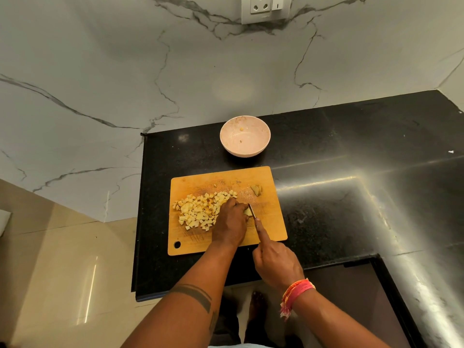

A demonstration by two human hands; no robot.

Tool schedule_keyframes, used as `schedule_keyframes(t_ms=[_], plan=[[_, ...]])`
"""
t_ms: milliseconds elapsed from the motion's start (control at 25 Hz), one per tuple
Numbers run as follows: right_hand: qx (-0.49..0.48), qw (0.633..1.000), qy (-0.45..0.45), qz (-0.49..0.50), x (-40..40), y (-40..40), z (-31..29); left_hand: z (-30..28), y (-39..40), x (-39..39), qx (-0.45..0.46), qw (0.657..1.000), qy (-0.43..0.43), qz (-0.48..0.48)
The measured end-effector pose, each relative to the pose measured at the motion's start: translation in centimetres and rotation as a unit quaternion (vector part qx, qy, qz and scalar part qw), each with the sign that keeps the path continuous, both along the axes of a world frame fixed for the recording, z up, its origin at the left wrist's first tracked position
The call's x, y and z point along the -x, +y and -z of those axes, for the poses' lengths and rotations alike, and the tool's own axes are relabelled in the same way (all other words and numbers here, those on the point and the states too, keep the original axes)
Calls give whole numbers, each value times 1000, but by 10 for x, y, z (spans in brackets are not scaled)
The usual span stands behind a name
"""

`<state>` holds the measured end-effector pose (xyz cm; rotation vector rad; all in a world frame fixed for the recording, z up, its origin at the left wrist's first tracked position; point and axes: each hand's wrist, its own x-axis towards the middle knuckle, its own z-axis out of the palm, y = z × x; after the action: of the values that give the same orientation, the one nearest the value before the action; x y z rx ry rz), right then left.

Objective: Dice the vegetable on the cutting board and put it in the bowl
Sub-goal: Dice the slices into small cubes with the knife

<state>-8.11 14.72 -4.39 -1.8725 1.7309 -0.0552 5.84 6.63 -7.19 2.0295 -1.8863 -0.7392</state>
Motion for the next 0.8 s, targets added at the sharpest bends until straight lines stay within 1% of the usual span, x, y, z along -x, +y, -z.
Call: schedule_keyframes(t_ms=[280, 440, 600, 800], plan=[[-10, 999, 44, -17, -15, -12, 8, -5, 1, 3, -4, 1000, 4, -18], [-29, 998, 52, -28, -4, 17, 12, -5, 2, 4, -9, 1000, 1, -26], [-26, 999, 24, -15, 4, 32, 12, -4, 5, 1, -9, 1000, 11, -23], [-1, 1000, 9, -5, -11, 5, 12, -3, 9, -3, 1, 999, 11, -35]])
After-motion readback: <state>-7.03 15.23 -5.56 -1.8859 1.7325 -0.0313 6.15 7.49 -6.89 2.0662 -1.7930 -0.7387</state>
